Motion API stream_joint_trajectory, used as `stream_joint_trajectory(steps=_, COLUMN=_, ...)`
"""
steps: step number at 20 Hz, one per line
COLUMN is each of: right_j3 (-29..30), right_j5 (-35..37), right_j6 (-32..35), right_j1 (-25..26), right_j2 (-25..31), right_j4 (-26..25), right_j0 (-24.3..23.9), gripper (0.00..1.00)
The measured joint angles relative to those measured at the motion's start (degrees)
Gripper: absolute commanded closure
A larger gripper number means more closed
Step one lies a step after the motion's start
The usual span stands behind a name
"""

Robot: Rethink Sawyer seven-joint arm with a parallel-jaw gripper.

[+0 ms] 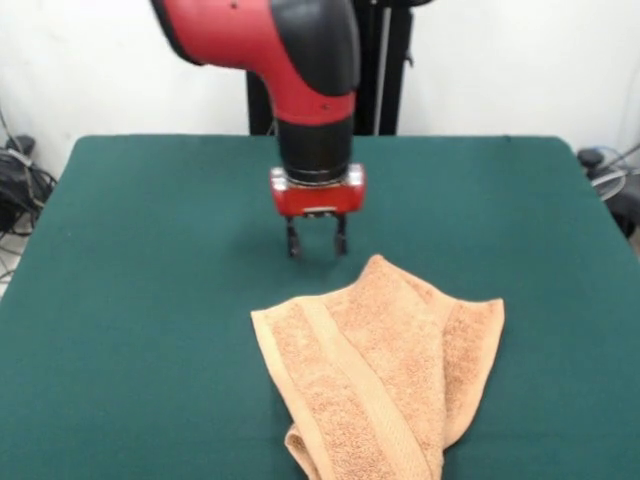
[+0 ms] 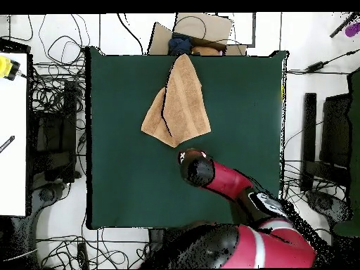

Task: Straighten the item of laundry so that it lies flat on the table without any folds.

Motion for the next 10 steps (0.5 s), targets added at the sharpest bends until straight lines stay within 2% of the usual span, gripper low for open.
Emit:
stream_joint_trajectory(steps=6, right_j3=-3.17, right_j5=8.91, right_j6=0.00, right_j1=-1.11, right_j2=-0.33, right_j4=5.05, right_j0=5.52, gripper=0.00)
stream_joint_trajectory(steps=7, right_j3=-4.84, right_j5=12.54, right_j6=0.00, right_j1=-1.30, right_j2=-0.50, right_j4=6.02, right_j0=6.83, gripper=0.00)
stream_joint_trajectory(steps=10, right_j3=-7.69, right_j5=17.32, right_j6=-0.01, right_j1=-1.23, right_j2=-0.60, right_j4=6.89, right_j0=8.13, gripper=0.00)
